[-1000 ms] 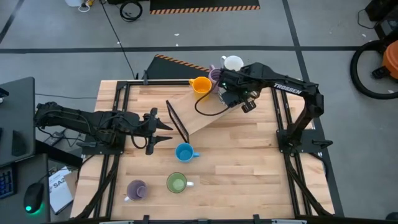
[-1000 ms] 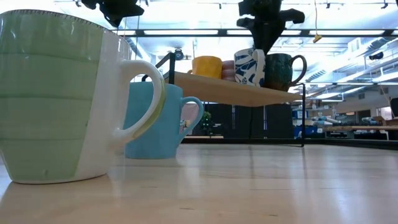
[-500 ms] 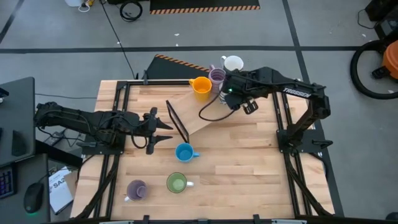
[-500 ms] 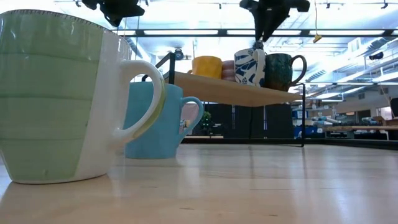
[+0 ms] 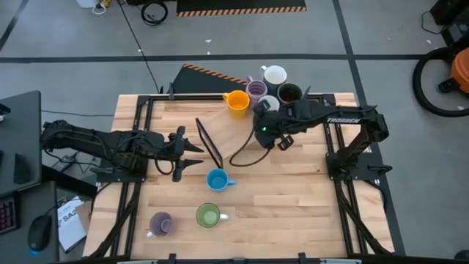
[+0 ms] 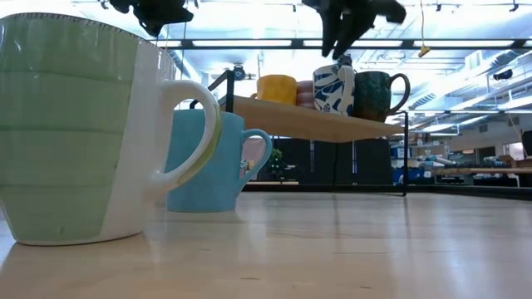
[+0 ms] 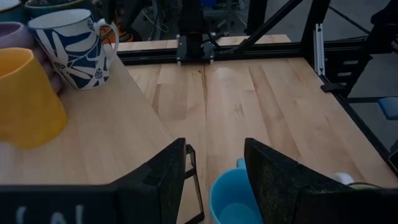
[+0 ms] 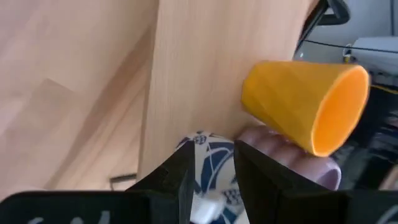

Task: Place coffee mugs
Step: Put the white and blue mug on the shelf, then put the blue mug on the shelf

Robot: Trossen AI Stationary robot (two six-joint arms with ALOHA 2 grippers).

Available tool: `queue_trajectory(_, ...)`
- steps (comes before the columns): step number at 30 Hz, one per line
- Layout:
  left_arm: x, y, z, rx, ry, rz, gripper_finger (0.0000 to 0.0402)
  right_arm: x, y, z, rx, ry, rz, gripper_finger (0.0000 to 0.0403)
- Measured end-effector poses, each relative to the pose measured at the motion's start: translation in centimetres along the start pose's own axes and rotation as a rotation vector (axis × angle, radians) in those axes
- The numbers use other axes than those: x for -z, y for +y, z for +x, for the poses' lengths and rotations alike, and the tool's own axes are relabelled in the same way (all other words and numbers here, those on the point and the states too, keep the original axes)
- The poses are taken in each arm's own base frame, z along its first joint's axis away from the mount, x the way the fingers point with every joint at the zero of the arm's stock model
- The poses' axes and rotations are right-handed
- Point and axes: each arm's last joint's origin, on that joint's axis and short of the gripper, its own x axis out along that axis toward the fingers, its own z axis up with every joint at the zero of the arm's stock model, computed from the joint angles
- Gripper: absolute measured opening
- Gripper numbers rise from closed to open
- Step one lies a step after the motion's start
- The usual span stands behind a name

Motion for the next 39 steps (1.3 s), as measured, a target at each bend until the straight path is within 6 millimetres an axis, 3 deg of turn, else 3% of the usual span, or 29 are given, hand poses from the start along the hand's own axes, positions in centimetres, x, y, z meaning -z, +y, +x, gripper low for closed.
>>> queue_trajectory(7,0.0,0.0,0.0,0.001,-0.001,0.000,0.0171,-0.7,2.4,2.2,0.079,0.183,-0.154,0.0116)
queue_trajectory(12,0.0,0.0,0.0,0.001,-0.002,-0.001,0.0171,-0.5,3.1,3.0,0.097,0.253,-0.169,0.0116)
queue_trajectory(28,0.0,0.0,0.0,0.002,-0.001,-0.002,0.0171,0.3,3.5,2.9,0.102,0.348,-0.150,0.0116)
queue_trajectory(34,0.0,-0.1,0.0,0.024,0.002,-0.108,0.0171,-0.1,3.4,1.5,0.195,0.274,-0.100,0.0116)
queue_trajectory(39,0.0,-0.3,0.0,0.112,0.016,-0.223,0.0171,0.0,3.1,-0.5,0.198,0.074,0.062,0.0116)
